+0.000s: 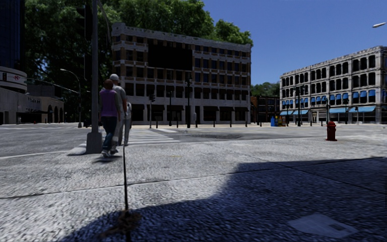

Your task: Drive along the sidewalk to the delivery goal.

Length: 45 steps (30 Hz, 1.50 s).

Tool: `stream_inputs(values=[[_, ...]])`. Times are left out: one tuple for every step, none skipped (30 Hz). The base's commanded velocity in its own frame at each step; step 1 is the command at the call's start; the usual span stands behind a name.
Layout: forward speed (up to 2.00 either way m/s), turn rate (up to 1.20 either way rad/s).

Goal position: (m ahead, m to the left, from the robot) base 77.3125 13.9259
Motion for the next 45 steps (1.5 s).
stream_inputs(values=[[2.0,-0.19],[2.0,0.0],[2.0,0.0],[2.0,0.0],[2.0,0.0],[2.0,0.0],[2.0,0.0],[2.0,0.0],[2.0,0.0],[2.0,0.0],[2.0,0.0],[2.0,0.0],[2.0,0.0],[2.0,0.0],[2.0,0.0],[2.0,0.0],[2.0,0.0],[2.0,0.0],[2.0,0.0],[2.0,0.0],[2.0,0.0],[2.0,0.0],[2.0,0.0],[2.0,0.0],[2.0,0.0],[2.0,0.0],[2.0,0.0],[2.0,0.0],[2.0,0.0],[2.0,0.0],[2.0,0.0],[2.0,0.0],[2.0,0.0],[2.0,0.0],[2.0,0.0],[2.0,0.0],[2.0,0.0],[2.0,0.0],[2.0,0.0],[2.0,0.0],[2.0,0.0],[2.0,0.0],[2.0,0.0],[2.0,0.0],[2.0,0.0]])
